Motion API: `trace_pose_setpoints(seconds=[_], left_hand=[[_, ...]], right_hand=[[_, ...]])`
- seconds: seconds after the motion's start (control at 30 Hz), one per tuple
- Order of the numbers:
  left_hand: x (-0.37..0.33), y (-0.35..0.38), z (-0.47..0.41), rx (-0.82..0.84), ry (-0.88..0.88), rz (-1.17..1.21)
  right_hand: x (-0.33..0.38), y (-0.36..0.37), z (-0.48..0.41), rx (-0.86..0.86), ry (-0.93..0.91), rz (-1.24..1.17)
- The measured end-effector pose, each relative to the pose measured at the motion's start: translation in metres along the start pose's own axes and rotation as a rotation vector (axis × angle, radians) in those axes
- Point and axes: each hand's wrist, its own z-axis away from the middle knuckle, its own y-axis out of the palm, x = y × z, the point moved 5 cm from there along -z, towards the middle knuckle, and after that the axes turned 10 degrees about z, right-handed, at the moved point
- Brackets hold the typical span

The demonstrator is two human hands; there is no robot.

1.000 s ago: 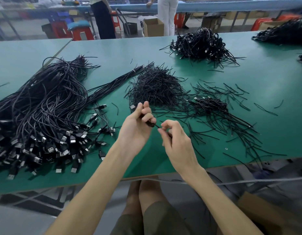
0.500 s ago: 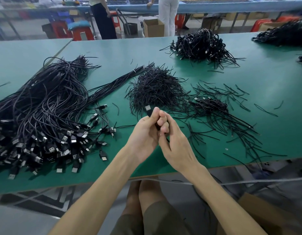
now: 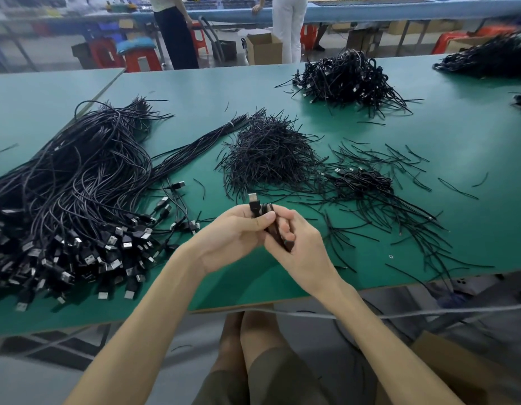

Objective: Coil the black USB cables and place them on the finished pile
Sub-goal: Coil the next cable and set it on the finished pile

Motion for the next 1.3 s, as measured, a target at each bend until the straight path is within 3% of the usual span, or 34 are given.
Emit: trace_pose_setpoints(seconds=[0.13, 0.33, 0.7, 1.3], left_hand=[[-0.001, 0.015, -0.005, -0.032, -0.015, -0.202], [-0.001, 0.019, -0.003, -0.069, -0.033, -0.308], [-0.003, 0.019, -0.002, -0.143, -0.057, -0.354], [0.006, 0.020, -0.004, -0.187, 0.110, -0.352]], right_hand=[[-0.001, -0.005, 0.000, -0.018, 0.075, -0.046], [-0.004, -0.006, -0.001, 0.019, 0.130, -0.065], [-0.001, -0.007, 0.000, 0.012, 0.126, -0.076], [-0.002, -0.011, -0.001, -0.058, 0.129, -0.032]])
